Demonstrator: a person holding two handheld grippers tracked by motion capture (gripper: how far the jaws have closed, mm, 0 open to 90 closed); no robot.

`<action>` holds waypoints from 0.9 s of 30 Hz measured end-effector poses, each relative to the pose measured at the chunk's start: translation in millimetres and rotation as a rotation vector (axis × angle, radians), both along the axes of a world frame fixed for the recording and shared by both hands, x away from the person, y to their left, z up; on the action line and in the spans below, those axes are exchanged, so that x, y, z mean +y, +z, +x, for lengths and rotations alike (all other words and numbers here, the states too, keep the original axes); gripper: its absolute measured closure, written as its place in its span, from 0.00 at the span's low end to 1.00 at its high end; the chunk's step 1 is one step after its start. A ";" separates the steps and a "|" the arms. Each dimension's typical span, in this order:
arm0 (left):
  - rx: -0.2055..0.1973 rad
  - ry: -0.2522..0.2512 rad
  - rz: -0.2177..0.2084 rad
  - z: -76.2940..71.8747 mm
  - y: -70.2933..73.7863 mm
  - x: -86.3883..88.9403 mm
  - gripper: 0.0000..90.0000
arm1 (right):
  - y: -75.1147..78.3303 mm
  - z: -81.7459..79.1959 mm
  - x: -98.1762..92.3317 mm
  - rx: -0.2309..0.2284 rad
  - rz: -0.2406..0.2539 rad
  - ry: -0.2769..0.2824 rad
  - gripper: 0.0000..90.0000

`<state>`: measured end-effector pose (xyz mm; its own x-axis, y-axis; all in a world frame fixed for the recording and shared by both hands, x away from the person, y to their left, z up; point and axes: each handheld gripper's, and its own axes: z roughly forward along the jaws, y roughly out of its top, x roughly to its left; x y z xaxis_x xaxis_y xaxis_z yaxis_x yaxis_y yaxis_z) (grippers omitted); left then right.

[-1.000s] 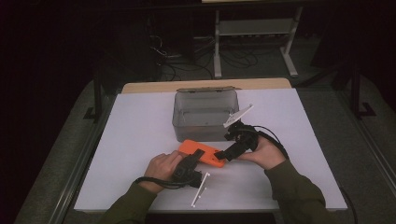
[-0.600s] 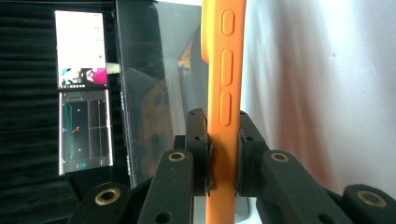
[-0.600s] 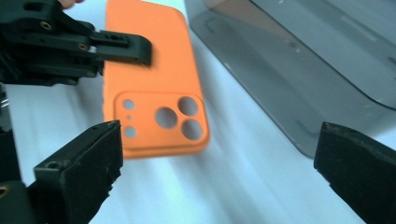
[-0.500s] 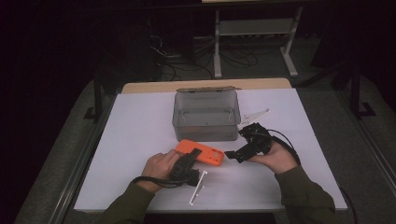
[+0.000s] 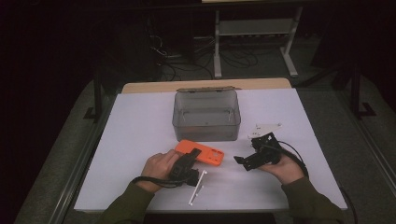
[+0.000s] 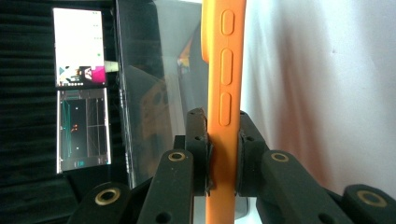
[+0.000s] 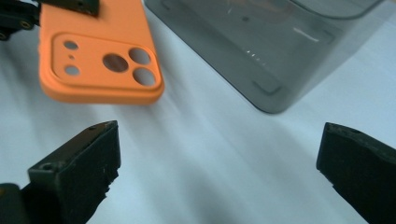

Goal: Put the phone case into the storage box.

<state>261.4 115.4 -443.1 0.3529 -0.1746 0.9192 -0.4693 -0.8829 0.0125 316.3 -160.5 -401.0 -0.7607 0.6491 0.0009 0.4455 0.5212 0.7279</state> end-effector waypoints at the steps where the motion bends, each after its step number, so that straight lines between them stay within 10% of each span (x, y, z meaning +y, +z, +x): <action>1: 0.000 -0.001 -0.006 0.3 -0.1 0.2 0.88 | -2.1 -1.8 -1.5 -0.007 0.001 -0.009 0.00; 16: 0.007 0.006 -0.025 0.4 3.3 1.6 0.88 | -31.1 -34.1 -15.6 -0.039 0.069 -0.066 0.00; 27: 0.034 0.001 -0.070 1.3 6.4 2.0 0.88 | -43.5 -41.2 -14.6 -0.046 0.016 -0.085 0.00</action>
<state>262.8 117.4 -436.7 0.3839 -0.1102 0.9168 -0.4665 -0.8800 0.0896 275.1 -175.1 -444.5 -0.7022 0.7116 -0.0218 0.4536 0.4708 0.7567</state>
